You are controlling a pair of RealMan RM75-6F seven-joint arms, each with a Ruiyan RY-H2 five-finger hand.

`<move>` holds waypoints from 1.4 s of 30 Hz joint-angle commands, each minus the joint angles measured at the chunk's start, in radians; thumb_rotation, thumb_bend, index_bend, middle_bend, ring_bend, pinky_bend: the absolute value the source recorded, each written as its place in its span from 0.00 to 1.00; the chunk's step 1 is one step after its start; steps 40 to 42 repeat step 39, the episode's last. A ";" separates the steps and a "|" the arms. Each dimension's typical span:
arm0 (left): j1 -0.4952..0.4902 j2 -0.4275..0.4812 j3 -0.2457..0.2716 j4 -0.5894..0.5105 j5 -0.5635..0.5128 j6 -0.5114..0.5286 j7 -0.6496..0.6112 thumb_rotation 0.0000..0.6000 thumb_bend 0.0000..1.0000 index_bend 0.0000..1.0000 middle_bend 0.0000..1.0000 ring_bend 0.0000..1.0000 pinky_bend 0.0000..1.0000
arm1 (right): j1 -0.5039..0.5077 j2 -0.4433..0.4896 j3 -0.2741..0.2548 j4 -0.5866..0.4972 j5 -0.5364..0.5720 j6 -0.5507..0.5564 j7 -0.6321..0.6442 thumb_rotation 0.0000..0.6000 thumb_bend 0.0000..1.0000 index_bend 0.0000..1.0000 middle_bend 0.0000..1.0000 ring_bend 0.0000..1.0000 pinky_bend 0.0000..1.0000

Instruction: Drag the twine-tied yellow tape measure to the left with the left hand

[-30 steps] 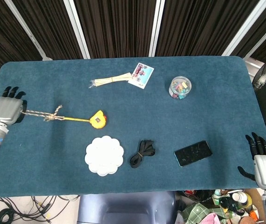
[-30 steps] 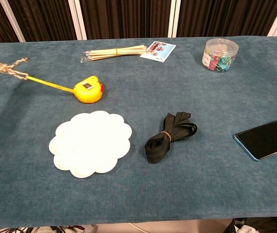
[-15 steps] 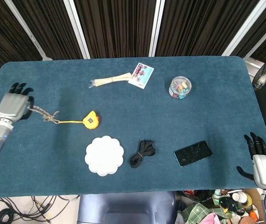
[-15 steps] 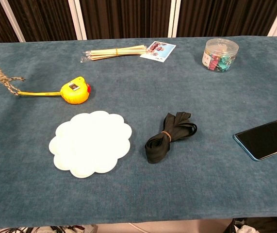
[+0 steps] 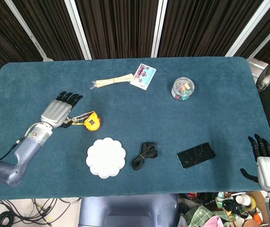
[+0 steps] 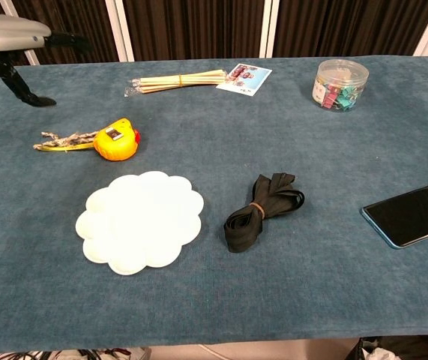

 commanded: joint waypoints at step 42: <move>0.698 0.221 0.193 -0.182 0.217 0.784 -0.332 1.00 0.25 0.07 0.00 0.00 0.00 | -0.004 -0.010 -0.002 -0.005 -0.007 0.015 -0.024 1.00 0.07 0.01 0.00 0.06 0.16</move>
